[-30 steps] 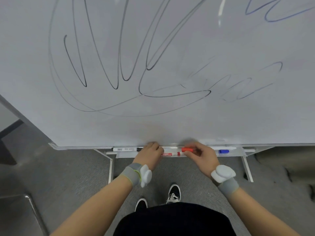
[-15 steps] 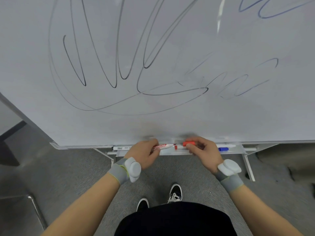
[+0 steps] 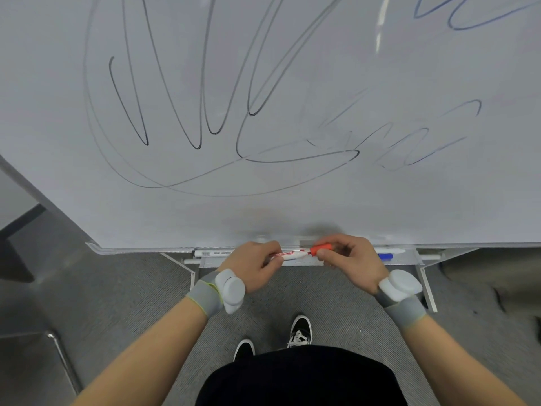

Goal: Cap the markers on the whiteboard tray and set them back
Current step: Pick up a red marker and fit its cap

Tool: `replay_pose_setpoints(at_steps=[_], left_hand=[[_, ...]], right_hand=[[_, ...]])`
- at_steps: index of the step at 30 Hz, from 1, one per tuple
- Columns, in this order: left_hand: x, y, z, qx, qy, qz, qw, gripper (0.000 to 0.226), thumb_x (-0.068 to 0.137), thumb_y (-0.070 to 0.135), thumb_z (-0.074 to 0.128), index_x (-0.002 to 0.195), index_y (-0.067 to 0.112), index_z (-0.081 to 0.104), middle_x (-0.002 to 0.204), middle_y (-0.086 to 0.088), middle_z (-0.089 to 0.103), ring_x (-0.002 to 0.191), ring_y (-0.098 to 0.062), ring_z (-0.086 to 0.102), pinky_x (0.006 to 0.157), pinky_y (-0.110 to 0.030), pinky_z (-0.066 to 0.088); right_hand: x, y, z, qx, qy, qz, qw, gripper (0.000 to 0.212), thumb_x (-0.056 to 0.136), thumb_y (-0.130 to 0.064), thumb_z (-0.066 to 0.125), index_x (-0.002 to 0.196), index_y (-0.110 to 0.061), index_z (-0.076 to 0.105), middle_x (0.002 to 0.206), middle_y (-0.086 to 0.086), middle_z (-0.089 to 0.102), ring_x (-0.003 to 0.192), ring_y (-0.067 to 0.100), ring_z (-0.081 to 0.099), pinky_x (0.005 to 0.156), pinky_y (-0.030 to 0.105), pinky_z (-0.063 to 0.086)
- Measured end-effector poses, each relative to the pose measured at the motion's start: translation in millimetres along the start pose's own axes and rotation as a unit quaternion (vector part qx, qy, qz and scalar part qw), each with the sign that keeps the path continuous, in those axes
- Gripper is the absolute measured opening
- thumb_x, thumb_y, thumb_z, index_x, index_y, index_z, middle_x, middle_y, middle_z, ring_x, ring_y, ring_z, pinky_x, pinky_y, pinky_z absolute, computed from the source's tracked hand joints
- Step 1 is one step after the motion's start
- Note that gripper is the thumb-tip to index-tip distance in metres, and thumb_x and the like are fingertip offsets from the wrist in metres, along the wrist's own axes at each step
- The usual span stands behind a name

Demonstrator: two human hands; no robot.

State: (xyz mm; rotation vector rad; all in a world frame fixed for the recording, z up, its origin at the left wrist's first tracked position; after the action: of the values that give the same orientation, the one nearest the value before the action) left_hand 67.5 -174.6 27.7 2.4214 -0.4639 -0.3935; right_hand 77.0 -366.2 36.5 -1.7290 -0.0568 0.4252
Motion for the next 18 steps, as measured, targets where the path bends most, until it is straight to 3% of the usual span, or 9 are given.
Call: replay_pose_setpoints(at_steps=[4,8,12,18], left_hand=[[3,7,2,-0.016,-0.006,0.001,1.0,0.017,0.089,0.038,0.043,0.087,0.024,0.053,0.058,0.001,0.053,0.055,-0.022,0.051,0.055,-0.038,0.045],[7,13,4,-0.028,-0.017,0.016,0.999,0.017,0.091,0.037,0.045,0.09,0.023,0.055,0.057,0.003,0.051,0.054,-0.019,0.048,0.054,-0.032,0.04],[9,14,6,-0.046,-0.026,0.019,0.998,0.021,0.091,0.039,0.044,0.093,0.021,0.057,0.059,0.004,0.05,0.054,-0.016,0.046,0.053,-0.028,0.034],[11,13,10,-0.055,-0.029,0.01,0.998,0.023,0.091,0.041,0.044,0.091,0.023,0.058,0.058,0.006,0.05,0.054,-0.017,0.048,0.054,-0.029,0.038]], right_hand=[[1,0,3,-0.003,-0.021,-0.001,1.0,0.015,0.083,-0.003,0.066,0.097,-0.007,0.071,0.084,0.009,0.076,0.064,0.009,0.065,0.063,0.018,0.052],[1,6,3,0.049,-0.018,0.012,0.999,0.014,0.084,0.0,0.063,0.096,-0.003,0.07,0.083,0.024,0.073,0.063,0.018,0.065,0.059,0.023,0.055],[0,13,2,0.097,-0.01,0.028,0.995,0.015,0.085,0.005,0.059,0.095,-0.002,0.069,0.071,0.009,0.075,0.06,0.018,0.066,0.055,0.023,0.054],[-2,11,-1,0.072,-0.017,0.015,0.997,0.018,0.084,0.003,0.061,0.097,-0.006,0.069,0.077,0.008,0.076,0.065,0.019,0.067,0.06,0.023,0.055]])
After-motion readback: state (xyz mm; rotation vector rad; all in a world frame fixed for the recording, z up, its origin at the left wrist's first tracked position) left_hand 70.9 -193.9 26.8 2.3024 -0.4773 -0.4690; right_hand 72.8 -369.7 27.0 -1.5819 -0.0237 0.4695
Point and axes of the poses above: each hand's wrist, its own x-axis towards the middle knuckle, its own z-axis out of the palm, y = z × x, the point moved 7 cm from there along x, towards the middle knuckle
